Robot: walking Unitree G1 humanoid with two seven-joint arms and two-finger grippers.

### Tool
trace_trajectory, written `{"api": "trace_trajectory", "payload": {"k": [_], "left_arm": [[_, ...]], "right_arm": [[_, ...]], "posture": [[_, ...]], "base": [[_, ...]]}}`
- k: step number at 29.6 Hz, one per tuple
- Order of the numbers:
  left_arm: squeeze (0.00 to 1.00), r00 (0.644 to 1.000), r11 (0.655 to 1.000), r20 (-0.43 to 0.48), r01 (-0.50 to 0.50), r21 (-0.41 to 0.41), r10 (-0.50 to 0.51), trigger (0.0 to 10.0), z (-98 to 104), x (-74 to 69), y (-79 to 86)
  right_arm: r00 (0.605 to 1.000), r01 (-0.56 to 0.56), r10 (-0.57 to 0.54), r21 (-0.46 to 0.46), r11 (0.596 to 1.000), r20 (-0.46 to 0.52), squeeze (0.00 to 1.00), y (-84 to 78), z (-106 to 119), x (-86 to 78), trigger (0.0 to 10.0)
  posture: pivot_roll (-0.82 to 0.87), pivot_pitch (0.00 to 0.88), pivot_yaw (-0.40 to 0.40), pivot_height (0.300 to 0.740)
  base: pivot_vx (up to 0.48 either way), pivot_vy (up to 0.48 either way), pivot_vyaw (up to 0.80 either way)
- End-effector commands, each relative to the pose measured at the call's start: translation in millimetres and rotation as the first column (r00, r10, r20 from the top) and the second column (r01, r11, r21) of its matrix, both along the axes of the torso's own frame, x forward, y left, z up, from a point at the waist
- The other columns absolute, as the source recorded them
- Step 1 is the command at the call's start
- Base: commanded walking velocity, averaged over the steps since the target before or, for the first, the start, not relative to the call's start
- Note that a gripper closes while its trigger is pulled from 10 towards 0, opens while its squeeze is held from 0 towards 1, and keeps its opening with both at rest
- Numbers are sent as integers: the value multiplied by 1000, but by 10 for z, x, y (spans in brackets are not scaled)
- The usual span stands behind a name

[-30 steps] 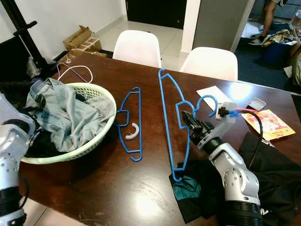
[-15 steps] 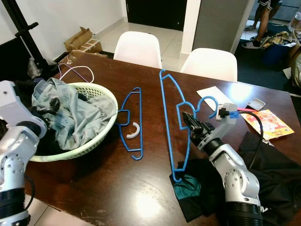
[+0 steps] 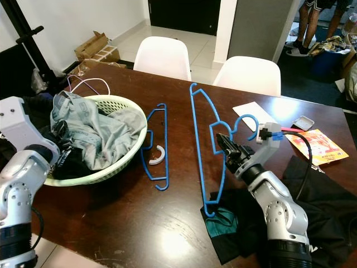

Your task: Hang hanger

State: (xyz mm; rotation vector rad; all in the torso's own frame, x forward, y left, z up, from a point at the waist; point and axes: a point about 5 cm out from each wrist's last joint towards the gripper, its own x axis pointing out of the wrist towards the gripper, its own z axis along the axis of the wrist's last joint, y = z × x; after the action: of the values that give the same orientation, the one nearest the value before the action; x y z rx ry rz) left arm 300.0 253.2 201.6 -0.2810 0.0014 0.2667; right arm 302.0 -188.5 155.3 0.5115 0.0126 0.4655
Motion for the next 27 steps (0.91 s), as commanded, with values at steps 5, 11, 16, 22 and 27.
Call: {"api": "trace_trajectory", "payload": {"k": [5, 11, 16, 22, 27], "left_arm": [[0, 978, 991, 163, 121, 52, -128, 0, 333, -13, -133], [0, 895, 957, 342, 252, 145, -288, 0, 824, -42, -316], [0, 836, 938, 428, 283, 202, -344, 1765, 1196, -75, -312], [0, 648, 831, 528, 348, 435, -548, 10000, 2032, -332, -369], [0, 535, 793, 585, 400, 460, -610, 10000, 2354, -503, -438]], "right_arm": [[1000, -1, 1, 2, 1000, -13, 0, -4, -17, -18, 10000], [1000, -2, 2, 4, 1000, -15, 0, -2, -20, -9, 10000], [1000, 0, 0, 8, 1000, -14, 0, 4, -18, -1, 10000], [1000, 2, -2, 15, 1000, -15, 0, 14, -19, 12, 10000], [1000, 10, -10, 23, 1000, -14, 0, 7, -18, 15, 10000]], "posture": [[31, 95, 0, 740], [35, 93, -1, 740], [40, 90, -1, 740], [47, 87, 2, 740], [46, 86, 7, 740]], "base": [[0, 0, 0], [0, 0, 0], [0, 0, 0], [0, 0, 0], [0, 0, 0]]}}
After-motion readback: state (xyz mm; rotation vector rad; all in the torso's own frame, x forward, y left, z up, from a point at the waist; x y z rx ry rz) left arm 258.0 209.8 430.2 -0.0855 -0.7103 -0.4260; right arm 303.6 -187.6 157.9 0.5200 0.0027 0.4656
